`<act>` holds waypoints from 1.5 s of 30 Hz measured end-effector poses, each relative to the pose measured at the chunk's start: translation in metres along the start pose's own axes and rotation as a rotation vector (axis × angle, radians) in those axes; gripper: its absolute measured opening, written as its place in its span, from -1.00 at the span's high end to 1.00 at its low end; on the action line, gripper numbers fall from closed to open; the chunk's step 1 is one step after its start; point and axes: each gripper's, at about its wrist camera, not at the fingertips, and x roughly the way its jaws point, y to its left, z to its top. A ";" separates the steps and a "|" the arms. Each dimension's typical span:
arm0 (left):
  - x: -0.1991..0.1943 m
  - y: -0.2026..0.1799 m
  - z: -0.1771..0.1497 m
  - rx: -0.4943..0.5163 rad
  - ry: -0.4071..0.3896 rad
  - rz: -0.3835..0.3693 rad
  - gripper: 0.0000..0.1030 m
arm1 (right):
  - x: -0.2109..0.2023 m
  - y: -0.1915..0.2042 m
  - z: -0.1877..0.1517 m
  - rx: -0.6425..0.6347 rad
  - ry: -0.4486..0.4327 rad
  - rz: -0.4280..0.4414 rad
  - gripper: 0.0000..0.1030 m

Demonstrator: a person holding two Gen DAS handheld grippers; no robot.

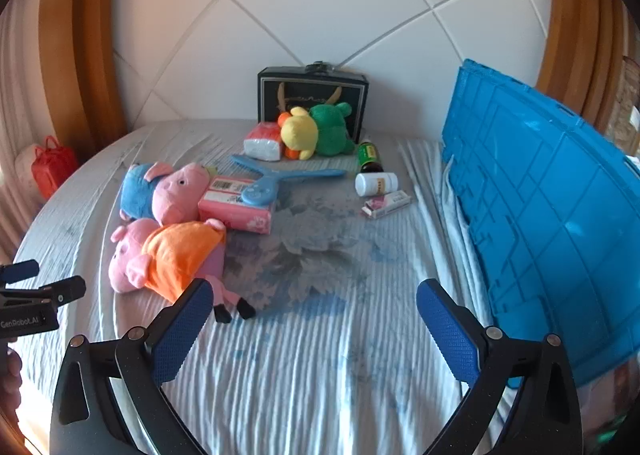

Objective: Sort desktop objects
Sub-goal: 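Reach the right tool to the pig in orange dress and grasp it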

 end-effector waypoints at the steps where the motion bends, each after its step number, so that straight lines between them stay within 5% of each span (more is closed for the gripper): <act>1: 0.005 -0.004 0.000 -0.012 0.015 -0.005 -0.97 | 0.008 -0.004 0.001 -0.011 0.015 0.018 -1.00; 11: 0.038 -0.016 -0.004 -0.116 0.086 0.103 -0.97 | 0.096 -0.023 0.005 -0.111 0.174 0.175 -1.00; 17: 0.049 0.009 0.019 0.018 0.042 0.107 -0.97 | 0.106 -0.002 0.005 -0.080 0.214 0.232 -1.00; 30: 0.126 0.029 0.031 0.327 0.147 -0.068 -0.97 | 0.152 0.098 0.004 0.050 0.389 0.291 -1.00; 41: 0.173 0.012 0.045 0.396 0.202 -0.181 -0.97 | 0.210 0.127 0.013 0.055 0.468 0.325 -1.00; 45: 0.175 0.000 0.046 0.402 0.189 -0.199 -0.74 | 0.217 0.126 0.017 0.043 0.482 0.360 -0.99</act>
